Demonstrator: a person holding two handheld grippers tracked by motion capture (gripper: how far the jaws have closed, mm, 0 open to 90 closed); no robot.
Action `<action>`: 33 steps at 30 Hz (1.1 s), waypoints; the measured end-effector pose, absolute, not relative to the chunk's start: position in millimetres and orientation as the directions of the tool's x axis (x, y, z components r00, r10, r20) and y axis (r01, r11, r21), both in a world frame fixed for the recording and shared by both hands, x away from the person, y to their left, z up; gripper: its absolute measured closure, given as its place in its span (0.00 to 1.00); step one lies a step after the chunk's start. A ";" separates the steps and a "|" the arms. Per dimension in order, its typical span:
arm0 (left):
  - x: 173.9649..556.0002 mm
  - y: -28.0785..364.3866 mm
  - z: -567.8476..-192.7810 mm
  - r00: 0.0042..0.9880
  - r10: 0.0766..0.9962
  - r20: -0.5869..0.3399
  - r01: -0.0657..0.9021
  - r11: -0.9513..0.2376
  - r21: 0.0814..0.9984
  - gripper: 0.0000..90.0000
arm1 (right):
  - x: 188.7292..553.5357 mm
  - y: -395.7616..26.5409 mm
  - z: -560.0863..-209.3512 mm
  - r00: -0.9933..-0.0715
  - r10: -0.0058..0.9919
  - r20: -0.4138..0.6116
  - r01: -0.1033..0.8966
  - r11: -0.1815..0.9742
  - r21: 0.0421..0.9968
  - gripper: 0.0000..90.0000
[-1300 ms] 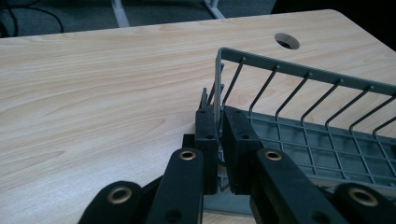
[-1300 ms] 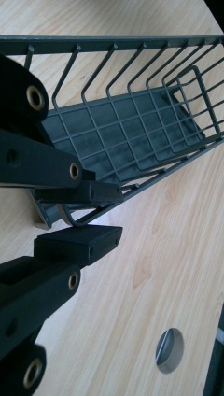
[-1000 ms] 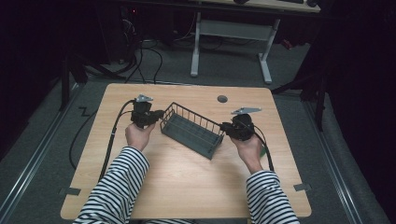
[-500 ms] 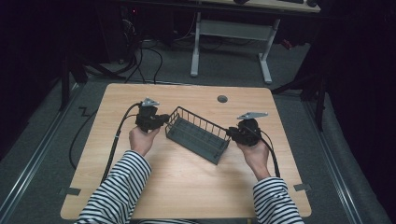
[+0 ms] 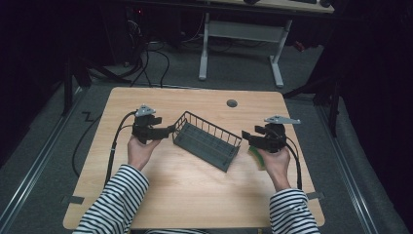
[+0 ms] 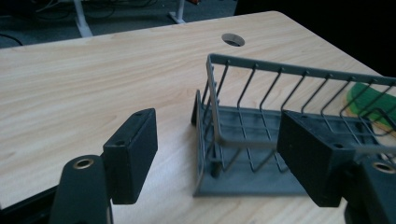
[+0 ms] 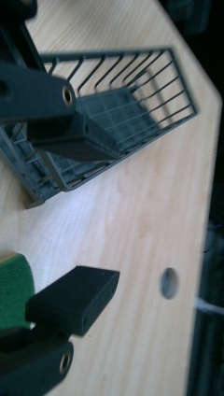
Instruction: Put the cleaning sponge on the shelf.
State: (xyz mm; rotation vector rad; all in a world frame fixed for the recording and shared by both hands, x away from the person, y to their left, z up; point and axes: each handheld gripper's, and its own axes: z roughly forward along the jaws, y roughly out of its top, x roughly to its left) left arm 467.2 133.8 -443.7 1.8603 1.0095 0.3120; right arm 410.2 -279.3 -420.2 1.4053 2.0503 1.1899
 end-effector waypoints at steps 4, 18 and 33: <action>451.8 144.6 -447.5 0.629 0.755 -0.182 0.501 -0.216 0.838 0.33 | 394.5 -299.7 -417.6 -0.395 0.909 0.133 0.536 0.110 0.837 0.44; 401.9 178.5 -493.9 0.568 0.814 -0.117 0.565 -0.282 0.776 0.32 | 369.9 -339.4 -447.3 -0.328 0.939 0.106 0.552 0.099 0.828 0.39; 401.1 183.1 -526.5 0.540 0.838 -0.078 0.615 -0.329 0.717 0.30 | 383.5 -340.9 -488.7 -0.316 0.943 0.101 0.668 0.145 0.730 0.22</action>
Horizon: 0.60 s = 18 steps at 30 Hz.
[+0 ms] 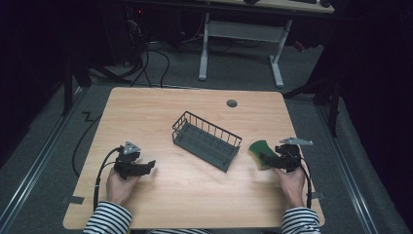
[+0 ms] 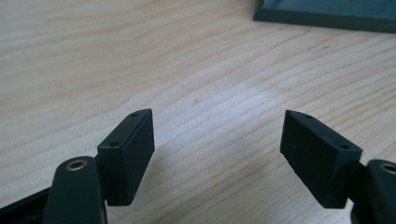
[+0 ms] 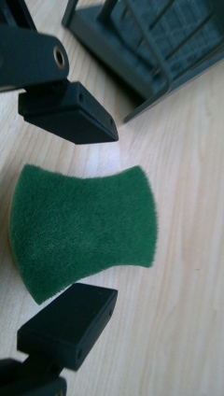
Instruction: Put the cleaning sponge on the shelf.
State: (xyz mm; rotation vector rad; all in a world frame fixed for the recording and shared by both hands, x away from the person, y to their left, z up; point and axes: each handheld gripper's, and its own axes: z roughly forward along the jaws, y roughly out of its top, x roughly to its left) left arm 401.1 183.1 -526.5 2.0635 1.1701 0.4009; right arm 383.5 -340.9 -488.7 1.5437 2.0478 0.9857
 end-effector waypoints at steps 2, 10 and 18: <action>400.1 183.8 -532.5 0.535 0.842 -0.072 0.611 -0.327 0.721 0.30 | 389.7 -340.0 -496.2 -0.316 0.945 0.082 0.690 0.169 0.704 0.20; 393.5 179.8 -536.5 0.512 0.859 -0.019 0.582 -0.331 0.743 0.31 | 402.0 -335.2 -507.2 -0.315 0.947 0.065 0.732 0.198 0.652 0.17; 393.5 179.7 -536.6 0.513 0.858 -0.018 0.582 -0.332 0.743 0.31 | 411.3 -330.1 -504.4 -0.340 0.941 0.007 0.765 0.272 0.583 0.22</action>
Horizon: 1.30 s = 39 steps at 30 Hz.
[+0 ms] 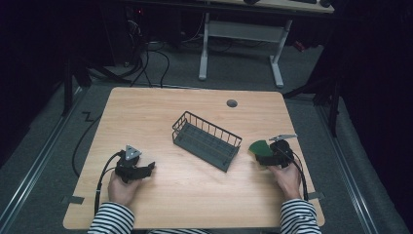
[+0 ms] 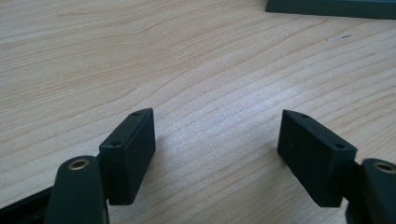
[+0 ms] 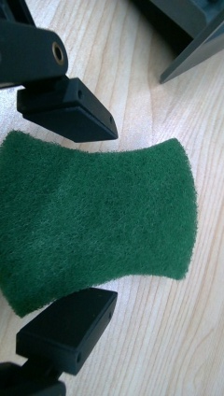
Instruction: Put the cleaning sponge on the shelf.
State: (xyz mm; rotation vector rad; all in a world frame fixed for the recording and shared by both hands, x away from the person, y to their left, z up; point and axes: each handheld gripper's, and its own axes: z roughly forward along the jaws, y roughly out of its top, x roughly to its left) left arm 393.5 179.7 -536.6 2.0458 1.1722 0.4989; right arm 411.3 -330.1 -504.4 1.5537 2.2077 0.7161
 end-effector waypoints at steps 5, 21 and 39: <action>393.5 179.9 -536.6 0.512 0.858 -0.022 0.582 -0.329 0.744 0.31 | 415.7 -322.9 -503.0 -0.358 0.932 -0.051 0.779 0.328 0.535 0.26; 393.4 180.0 -536.5 0.509 0.860 -0.022 0.584 -0.327 0.743 0.32 | 417.9 -324.9 -494.2 -0.369 0.929 -0.005 0.792 0.317 0.522 0.30; 394.9 180.2 -536.3 0.504 0.863 -0.029 0.589 -0.319 0.743 0.31 | 400.4 -324.9 -451.4 -0.401 0.916 0.003 0.738 0.321 0.593 0.30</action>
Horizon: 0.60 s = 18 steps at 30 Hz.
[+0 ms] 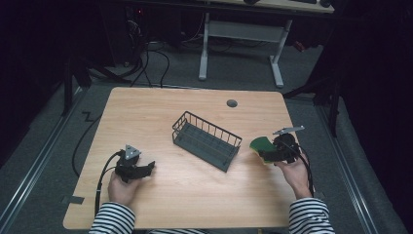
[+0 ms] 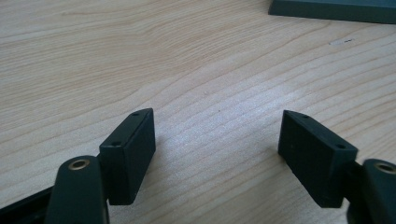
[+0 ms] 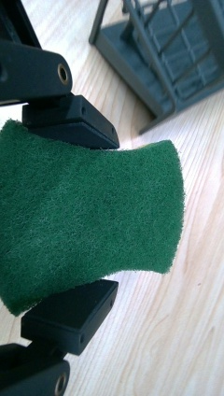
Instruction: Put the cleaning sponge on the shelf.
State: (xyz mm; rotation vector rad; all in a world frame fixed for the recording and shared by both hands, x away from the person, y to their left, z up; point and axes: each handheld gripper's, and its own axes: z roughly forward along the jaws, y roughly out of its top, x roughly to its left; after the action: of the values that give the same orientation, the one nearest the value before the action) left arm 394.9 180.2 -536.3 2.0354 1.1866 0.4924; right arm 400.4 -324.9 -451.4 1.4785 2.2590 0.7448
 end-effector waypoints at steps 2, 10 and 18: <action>394.7 180.4 -536.3 0.502 0.865 -0.029 0.590 -0.317 0.743 0.31 | 398.3 -322.7 -448.5 -0.414 0.910 0.011 0.728 0.324 0.604 0.30; 394.9 180.5 -536.4 0.500 0.865 -0.031 0.590 -0.314 0.744 0.31 | 398.3 -313.8 -433.1 -0.437 0.900 -0.014 0.700 0.350 0.622 0.31; 395.2 180.8 -536.3 0.499 0.866 -0.034 0.591 -0.312 0.744 0.31 | 396.8 -307.9 -408.0 -0.459 0.888 -0.029 0.663 0.364 0.654 0.31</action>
State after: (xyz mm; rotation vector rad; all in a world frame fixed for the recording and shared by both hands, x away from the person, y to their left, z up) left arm 395.2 180.8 -536.3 2.0286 1.1928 0.4907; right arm 396.8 -307.9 -408.0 1.3552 2.2524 0.8167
